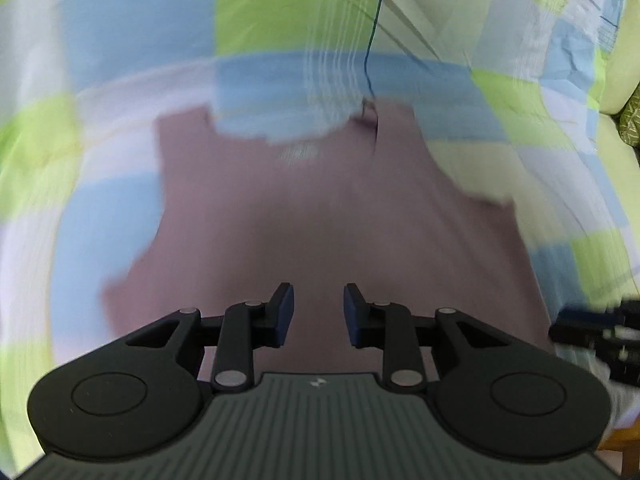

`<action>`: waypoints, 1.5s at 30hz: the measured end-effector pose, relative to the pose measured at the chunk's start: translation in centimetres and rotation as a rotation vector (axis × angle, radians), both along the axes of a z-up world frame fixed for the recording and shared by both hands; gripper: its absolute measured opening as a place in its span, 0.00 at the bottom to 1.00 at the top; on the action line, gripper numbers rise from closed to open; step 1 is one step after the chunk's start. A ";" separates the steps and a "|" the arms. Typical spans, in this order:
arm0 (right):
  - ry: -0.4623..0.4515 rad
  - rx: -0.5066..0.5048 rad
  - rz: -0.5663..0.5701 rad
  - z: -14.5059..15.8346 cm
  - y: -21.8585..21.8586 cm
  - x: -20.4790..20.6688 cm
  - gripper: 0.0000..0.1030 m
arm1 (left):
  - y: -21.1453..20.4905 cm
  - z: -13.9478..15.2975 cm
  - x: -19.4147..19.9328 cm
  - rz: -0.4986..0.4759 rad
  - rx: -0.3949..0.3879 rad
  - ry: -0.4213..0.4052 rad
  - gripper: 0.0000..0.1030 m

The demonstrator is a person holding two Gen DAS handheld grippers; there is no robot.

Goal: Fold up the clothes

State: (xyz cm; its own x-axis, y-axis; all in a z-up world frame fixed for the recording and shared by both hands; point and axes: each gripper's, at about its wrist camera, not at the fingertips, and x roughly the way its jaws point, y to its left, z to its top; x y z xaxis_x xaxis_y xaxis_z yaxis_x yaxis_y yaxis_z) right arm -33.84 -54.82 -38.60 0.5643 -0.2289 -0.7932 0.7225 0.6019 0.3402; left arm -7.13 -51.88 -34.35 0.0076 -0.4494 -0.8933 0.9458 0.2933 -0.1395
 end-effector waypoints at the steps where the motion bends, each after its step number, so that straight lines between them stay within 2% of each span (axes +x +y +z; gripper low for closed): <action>1: -0.005 0.024 -0.017 -0.6 -1.4 1.1 0.08 | -1.0 -0.3 0.2 -0.011 -0.001 0.011 0.32; 4: -0.073 0.069 -0.081 -1.5 -5.2 2.8 0.08 | -4.3 -1.6 0.2 -0.050 -0.002 0.036 0.32; 7: -0.130 0.089 -0.159 -2.0 -9.5 3.9 0.10 | -7.8 -3.3 0.8 -0.048 0.005 0.020 0.32; 10: -0.162 0.036 -0.163 -2.0 -13.5 5.2 0.10 | -10.0 -4.3 1.7 -0.022 0.012 0.023 0.32; 13: -0.112 -0.022 -0.121 -2.8 -16.8 7.2 0.10 | -11.7 -4.8 1.3 -0.034 0.014 0.021 0.32; 16: -0.095 0.009 -0.108 -4.5 -19.2 8.2 0.10 | -13.1 -5.4 0.6 -0.086 -0.004 -0.003 0.33; 18: -0.095 0.029 -0.112 -5.2 -20.2 8.3 0.10 | -14.2 -5.9 0.6 -0.118 -0.027 0.025 0.33; 21: -0.118 0.054 -0.138 -5.9 -20.8 8.4 0.10 | -15.5 -6.2 1.8 -0.105 -0.075 0.126 0.33; 23: -0.147 0.082 -0.160 -6.1 -21.1 8.0 0.12 | -16.4 -6.3 3.1 -0.052 -0.127 0.180 0.32; 26: -0.220 0.151 -0.210 -6.6 -21.8 7.3 0.21 | -16.7 -5.5 4.5 0.019 -0.224 0.208 0.32; 28: -0.264 0.197 -0.245 -6.9 -22.4 6.9 0.23 | -16.4 -4.9 5.0 0.057 -0.284 0.206 0.32; 31: -0.267 0.200 -0.251 -6.8 -22.6 6.5 0.24 | -17.1 -6.3 4.4 0.009 -0.180 0.122 0.29; 34: -0.242 0.161 -0.199 -6.2 -22.2 6.4 0.24 | -15.9 -5.6 3.3 -0.046 -0.183 0.052 0.29; 37: -0.274 0.165 -0.153 -5.8 -22.3 6.7 0.24 | -13.8 -4.4 2.8 -0.046 -0.155 0.007 0.31; 40: -0.333 0.274 -0.146 -7.1 -23.3 7.7 0.24 | -11.4 -4.3 2.6 -0.015 -0.114 0.036 0.32; 44: -0.483 0.500 -0.198 -10.1 -24.9 8.9 0.24 | -8.6 -5.1 2.6 0.035 -0.058 0.071 0.32; 45: -0.491 0.517 -0.202 -10.2 -25.0 9.1 0.24 | -8.4 -5.1 2.6 0.044 -0.051 0.073 0.32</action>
